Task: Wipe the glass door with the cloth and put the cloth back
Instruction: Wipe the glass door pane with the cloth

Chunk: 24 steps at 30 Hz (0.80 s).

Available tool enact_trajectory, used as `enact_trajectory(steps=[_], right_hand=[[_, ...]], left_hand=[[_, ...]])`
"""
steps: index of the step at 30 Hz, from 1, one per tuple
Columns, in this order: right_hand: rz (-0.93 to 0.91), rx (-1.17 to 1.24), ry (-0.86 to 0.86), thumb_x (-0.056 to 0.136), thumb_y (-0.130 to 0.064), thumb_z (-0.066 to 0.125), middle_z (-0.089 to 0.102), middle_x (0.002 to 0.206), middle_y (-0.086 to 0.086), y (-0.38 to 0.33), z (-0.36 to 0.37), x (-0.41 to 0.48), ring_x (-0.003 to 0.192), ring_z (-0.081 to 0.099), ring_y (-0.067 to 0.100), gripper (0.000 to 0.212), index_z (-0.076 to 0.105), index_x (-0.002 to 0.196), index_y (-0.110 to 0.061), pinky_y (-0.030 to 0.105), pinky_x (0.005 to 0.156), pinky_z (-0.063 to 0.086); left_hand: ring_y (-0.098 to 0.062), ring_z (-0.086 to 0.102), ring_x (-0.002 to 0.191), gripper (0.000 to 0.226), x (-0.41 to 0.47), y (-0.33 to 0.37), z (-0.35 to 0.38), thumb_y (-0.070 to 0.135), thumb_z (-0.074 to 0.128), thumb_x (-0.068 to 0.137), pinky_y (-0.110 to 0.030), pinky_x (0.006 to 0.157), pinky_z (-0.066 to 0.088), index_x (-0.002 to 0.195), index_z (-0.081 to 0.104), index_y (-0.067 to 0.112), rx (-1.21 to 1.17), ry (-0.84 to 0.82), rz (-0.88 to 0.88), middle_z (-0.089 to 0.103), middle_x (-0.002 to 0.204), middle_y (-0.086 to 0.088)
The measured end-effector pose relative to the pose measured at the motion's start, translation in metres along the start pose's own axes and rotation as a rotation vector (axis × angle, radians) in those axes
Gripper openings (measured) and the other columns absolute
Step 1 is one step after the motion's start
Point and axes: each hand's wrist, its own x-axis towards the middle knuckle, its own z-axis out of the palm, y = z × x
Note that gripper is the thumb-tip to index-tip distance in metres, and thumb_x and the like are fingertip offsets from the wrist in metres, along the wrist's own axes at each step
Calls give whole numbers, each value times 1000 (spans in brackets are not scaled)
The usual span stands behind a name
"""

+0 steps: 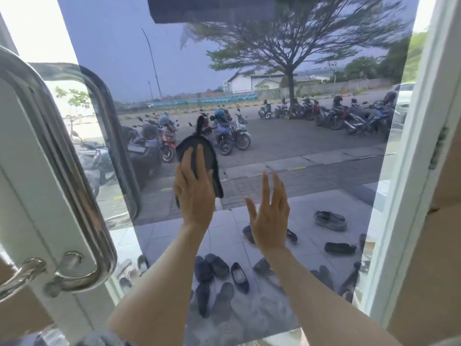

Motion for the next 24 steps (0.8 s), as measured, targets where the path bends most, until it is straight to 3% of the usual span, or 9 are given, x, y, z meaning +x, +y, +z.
enact_trajectory(steps=[5,12,18,24], right_hand=[[79,-16,-5,92,-60,15,10,156,14,42,-6,9,143,15,32,71,13,149,-18,52,106,37],[153,14,-13,88,-56,40,-6,156,18,94,-22,44,143,-3,36,80,3,149,-22,55,114,19],[149,15,6,81,-71,27,5,157,15,103,-24,45,143,11,36,83,6,148,-26,59,103,33],[95,13,9,83,-68,25,13,156,10,121,-26,45,142,18,31,83,7,148,-21,57,99,41]], left_hand=[[-31,31,114,48,-12,13,6,27,41,95,-44,81,49,139,38,9,-16,19,-242,24,138,-11],[-29,34,114,48,-7,45,13,27,49,93,-40,84,47,138,41,12,26,91,-190,27,137,-8],[-29,33,115,48,-4,80,19,28,47,94,-39,82,48,139,37,13,21,113,-168,27,138,-7],[-28,33,116,47,-1,121,30,29,41,96,-38,82,47,140,33,14,5,111,-141,26,140,-6]])
